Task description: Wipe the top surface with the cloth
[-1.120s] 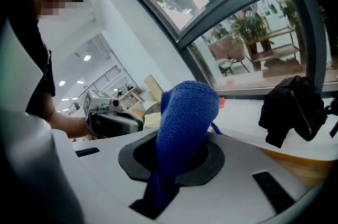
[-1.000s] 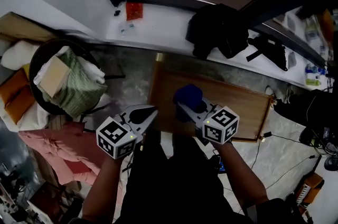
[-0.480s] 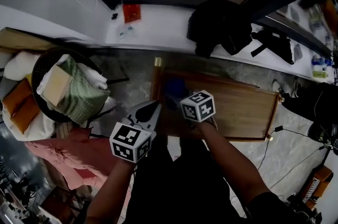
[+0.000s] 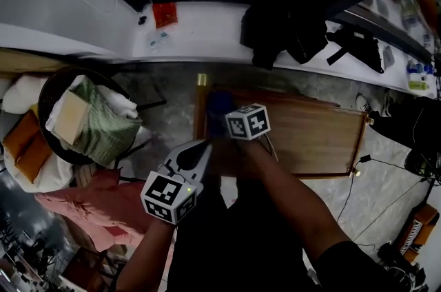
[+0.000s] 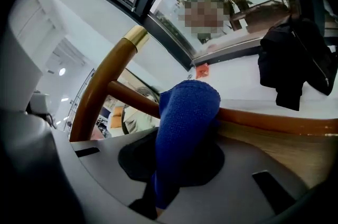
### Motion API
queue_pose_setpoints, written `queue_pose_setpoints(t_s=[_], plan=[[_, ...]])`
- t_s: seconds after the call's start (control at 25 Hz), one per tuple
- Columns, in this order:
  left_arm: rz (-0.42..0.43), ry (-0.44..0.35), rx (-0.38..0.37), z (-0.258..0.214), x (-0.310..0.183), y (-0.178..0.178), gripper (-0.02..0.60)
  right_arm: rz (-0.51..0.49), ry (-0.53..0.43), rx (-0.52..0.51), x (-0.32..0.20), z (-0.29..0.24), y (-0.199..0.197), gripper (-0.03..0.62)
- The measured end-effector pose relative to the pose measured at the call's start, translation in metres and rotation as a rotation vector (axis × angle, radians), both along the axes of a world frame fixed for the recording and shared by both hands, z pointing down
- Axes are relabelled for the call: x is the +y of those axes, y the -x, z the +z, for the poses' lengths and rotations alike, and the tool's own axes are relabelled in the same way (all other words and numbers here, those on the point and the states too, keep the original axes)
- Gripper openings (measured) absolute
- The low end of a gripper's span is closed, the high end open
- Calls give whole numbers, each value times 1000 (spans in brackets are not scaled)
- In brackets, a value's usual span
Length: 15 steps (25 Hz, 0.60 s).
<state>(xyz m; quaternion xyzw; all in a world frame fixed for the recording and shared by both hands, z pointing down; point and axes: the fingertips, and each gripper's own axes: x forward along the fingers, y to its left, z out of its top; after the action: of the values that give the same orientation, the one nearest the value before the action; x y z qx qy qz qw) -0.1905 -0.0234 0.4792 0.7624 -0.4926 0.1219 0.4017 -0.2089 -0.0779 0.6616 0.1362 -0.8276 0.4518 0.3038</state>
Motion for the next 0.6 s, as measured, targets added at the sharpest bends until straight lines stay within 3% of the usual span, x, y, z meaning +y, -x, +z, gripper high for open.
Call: queue_pose_setpoints(t_s=[0.24,0.6], plan=[[2,-10,21,-3,2,-5,9,-15,26,-23,-4,-2,0,60],[40,-46,27,-15,-4,-27,9,-21,-23,94,-9,3,-22,59]])
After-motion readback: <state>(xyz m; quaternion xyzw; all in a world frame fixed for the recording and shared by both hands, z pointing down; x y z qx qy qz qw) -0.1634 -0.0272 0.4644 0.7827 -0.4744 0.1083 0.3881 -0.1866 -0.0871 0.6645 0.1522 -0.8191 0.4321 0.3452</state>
